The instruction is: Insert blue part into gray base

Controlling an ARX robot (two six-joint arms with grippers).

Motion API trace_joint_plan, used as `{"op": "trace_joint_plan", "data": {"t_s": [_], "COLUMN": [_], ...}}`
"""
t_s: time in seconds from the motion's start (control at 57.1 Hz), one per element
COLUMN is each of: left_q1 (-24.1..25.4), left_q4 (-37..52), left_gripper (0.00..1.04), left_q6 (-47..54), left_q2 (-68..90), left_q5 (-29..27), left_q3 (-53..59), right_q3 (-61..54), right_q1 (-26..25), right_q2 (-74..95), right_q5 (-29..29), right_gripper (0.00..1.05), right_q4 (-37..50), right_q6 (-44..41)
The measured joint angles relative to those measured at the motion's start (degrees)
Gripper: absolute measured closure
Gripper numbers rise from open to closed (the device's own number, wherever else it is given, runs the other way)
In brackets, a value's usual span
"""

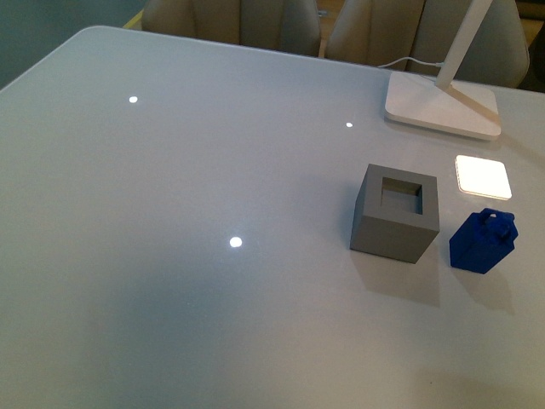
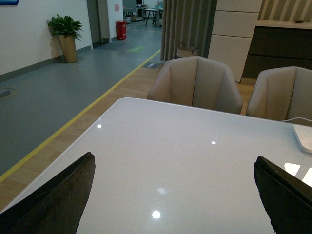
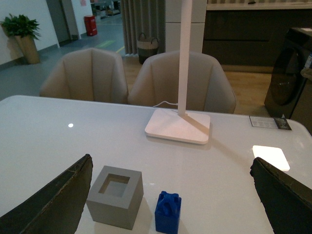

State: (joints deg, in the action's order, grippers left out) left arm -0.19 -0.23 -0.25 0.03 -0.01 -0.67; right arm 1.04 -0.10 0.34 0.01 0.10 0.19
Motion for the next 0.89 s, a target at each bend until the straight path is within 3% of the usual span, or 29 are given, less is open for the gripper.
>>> {"op": "trace_joint_plan", "data": {"t_s": [0.665,0.7,0.788,0.893], "left_q1": [0.0,0.0,0.0,0.0], "left_q4": [0.0,0.0,0.0,0.0], "left_gripper": [0.07,0.07,0.07,0.07], "left_q6": [0.0,0.0,0.0,0.0], "left_q2": [0.0,0.0,0.0,0.0], "left_q5": [0.0,0.0,-0.07,0.0], "left_q3": [0.0,-0.02,0.0,0.0], "right_q3": [0.0,0.24,7.54,12.72], "right_q1": [0.0,0.35,5.01,4.92], "right_q2": [0.0,0.55,12.76,28.5], "right_q5": [0.0,1.03,12.44,12.11], "right_gripper": [0.09,0.09,0.09,0.09], "right_q4": [0.0,-0.94,-15.93,-12.79], "right_q6": [0.0,0.24,3.91,6.4]}}
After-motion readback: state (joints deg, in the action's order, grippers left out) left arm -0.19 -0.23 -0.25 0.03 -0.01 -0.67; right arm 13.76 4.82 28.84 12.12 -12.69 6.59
